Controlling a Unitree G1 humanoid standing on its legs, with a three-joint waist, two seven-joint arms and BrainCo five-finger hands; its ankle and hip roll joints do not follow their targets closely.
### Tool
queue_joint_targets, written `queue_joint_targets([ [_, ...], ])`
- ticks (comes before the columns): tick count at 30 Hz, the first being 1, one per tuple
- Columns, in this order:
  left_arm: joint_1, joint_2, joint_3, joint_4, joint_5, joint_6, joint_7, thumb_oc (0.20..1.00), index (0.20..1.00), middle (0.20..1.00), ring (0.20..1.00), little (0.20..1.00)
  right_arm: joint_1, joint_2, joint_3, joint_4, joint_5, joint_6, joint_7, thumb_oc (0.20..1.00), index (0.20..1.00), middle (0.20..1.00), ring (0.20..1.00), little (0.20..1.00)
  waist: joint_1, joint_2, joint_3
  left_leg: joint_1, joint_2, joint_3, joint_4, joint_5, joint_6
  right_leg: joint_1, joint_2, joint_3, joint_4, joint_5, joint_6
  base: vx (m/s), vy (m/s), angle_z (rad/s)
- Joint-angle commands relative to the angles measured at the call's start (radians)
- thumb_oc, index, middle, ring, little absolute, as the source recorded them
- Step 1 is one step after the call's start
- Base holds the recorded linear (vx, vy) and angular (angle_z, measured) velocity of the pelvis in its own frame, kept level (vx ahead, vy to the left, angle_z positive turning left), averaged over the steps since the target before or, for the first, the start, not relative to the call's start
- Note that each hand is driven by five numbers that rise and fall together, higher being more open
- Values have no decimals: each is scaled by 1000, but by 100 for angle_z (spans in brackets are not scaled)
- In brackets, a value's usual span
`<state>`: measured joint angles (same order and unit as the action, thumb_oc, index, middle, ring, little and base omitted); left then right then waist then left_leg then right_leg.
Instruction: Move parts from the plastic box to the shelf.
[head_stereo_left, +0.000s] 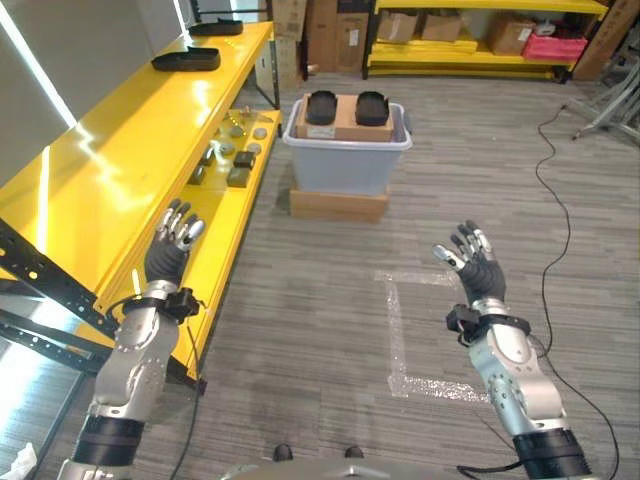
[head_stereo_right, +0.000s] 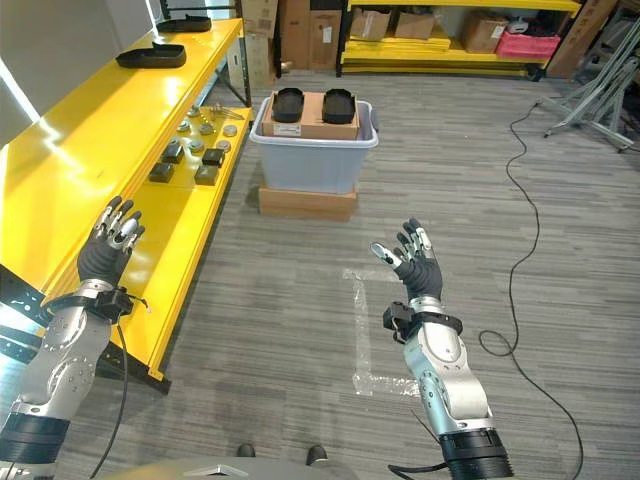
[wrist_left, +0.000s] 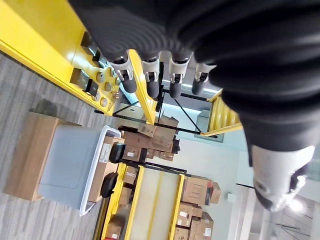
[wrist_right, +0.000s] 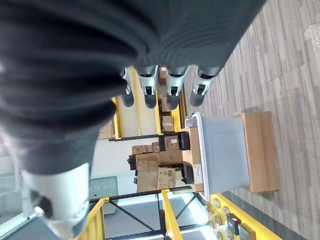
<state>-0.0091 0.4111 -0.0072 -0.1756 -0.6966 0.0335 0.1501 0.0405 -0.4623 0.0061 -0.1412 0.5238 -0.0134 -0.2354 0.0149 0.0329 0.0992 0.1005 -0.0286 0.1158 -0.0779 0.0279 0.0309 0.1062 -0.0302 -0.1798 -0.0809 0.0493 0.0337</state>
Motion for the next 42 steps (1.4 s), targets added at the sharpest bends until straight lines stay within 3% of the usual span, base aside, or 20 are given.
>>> queue_joint_targets([
  [1,-4,28,38,1,-5,-23,26,1000,1000,1000,1000,1000,-17,-13,-11,-31,6,-24,-30,1000,1000,1000,1000,1000,12,-36,-52,-30,6,66,86,-88,-24,-40,-47,-19,44,-34,86,0,0,0],
  [11,28,36,62,1,-7,-23,13,1000,1000,1000,1000,1000,1,-14,8,-21,66,-21,-44,1000,1000,1000,1000,1000,22,-36,-38,-48,-14,47,119,-101,-7,-62,-63,-8,105,-55,92,45,56,-2],
  [17,3,55,55,-12,30,-21,4,1000,1000,1000,1000,1000,2,4,19,-25,120,-35,-64,1000,1000,1000,1000,1000,9,-24,18,-77,-48,24,179,-131,61,-182,-87,5,425,-66,112,71,145,-3],
  [18,-6,57,55,-12,50,-33,7,1000,1000,1000,1000,1000,7,10,25,-29,115,-45,-63,1000,1000,1000,1000,1000,4,-17,42,-86,-57,18,211,-147,83,-250,-99,7,581,-47,120,55,160,-4],
  [19,-7,56,55,-12,51,-34,10,1000,1000,1000,1000,1000,7,11,26,-29,115,-47,-62,1000,1000,1000,1000,1000,5,-18,44,-91,-61,20,219,-151,86,-264,-105,9,608,-47,121,61,176,-7],
  [21,-7,58,65,-11,57,-42,20,1000,1000,1000,1000,1000,19,14,32,-39,114,-51,-51,1000,1000,1000,1000,1000,1,-11,70,-101,-68,22,270,-178,105,-351,-130,11,775,-1,119,79,133,-5],
  [23,5,53,81,-11,63,-47,22,1000,1000,1000,1000,1000,30,18,30,-48,123,-37,-37,1000,1000,1000,1000,1000,2,-12,79,-104,-76,28,296,-196,114,-399,-144,14,826,26,121,143,61,-13],
  [24,17,53,93,-11,52,-52,15,1000,1000,1000,1000,1000,36,20,27,-48,122,-31,-21,1000,1000,1000,1000,1000,3,-20,83,-105,-87,30,315,-218,118,-429,-154,17,785,63,132,284,-67,-18],
  [25,29,53,101,-19,41,-63,15,1000,1000,1000,1000,1000,42,20,22,-41,127,-30,1,1000,1000,1000,1000,1000,0,-36,86,-101,-99,25,332,-242,113,-428,-154,21,667,93,144,289,-103,-28],
  [26,31,54,102,-22,39,-65,20,1000,1000,1000,1000,1000,42,21,21,-37,128,-31,7,1000,1000,1000,1000,1000,-1,-41,86,-98,-102,22,336,-250,109,-421,-153,23,618,100,148,429,-232,-23],
  [27,32,59,102,-37,37,-58,32,1000,1000,1000,1000,1000,45,17,13,-32,137,-32,18,1000,1000,1000,1000,1000,-8,-66,84,-82,-118,-3,339,-277,88,-392,-150,35,360,113,159,498,-274,-17],
  [28,30,63,96,-42,45,-52,43,1000,1000,1000,1000,1000,48,7,4,-31,152,-23,26,1000,1000,1000,1000,1000,-14,-76,81,-62,-123,-22,335,-294,78,-364,-153,41,191,136,167,525,-282,-6],
  [31,35,70,86,-39,43,-52,47,1000,1000,1000,1000,1000,68,-8,-14,-35,173,-7,43,1000,1000,1000,1000,1000,-20,-83,81,-30,-111,-27,349,-325,65,-350,-177,32,22,179,182,507,-227,25],
  [34,69,70,90,-41,2,-54,27,1000,1000,1000,1000,1000,109,-6,-30,-52,170,-9,66,1000,1000,1000,1000,1000,-18,-98,79,-14,-89,-6,396,-366,55,-348,-208,-1,-6,197,191,472,-229,22],
  [38,95,57,89,-23,-29,-77,-3,1000,1000,1000,1000,1000,122,-25,-48,-51,167,-2,83,1000,1000,1000,1000,1000,-37,-96,56,26,-29,-2,428,-371,25,-306,-178,15,58,112,169,570,-303,34],
  [40,119,46,94,-34,-56,-77,-13,1000,1000,1000,1000,1000,114,-50,-56,-49,177,13,75,1000,1000,1000,1000,1000,-53,-84,37,61,60,7,475,-273,-21,-301,-118,26,165,60,125,558,-333,48],
  [42,122,41,93,-37,-71,-74,-14,1000,1000,1000,1000,1000,104,-68,-60,-37,192,20,88,1000,1000,1000,1000,1000,-57,-80,25,66,106,30,525,-198,-47,-284,-89,11,194,36,95,455,-336,41],
])
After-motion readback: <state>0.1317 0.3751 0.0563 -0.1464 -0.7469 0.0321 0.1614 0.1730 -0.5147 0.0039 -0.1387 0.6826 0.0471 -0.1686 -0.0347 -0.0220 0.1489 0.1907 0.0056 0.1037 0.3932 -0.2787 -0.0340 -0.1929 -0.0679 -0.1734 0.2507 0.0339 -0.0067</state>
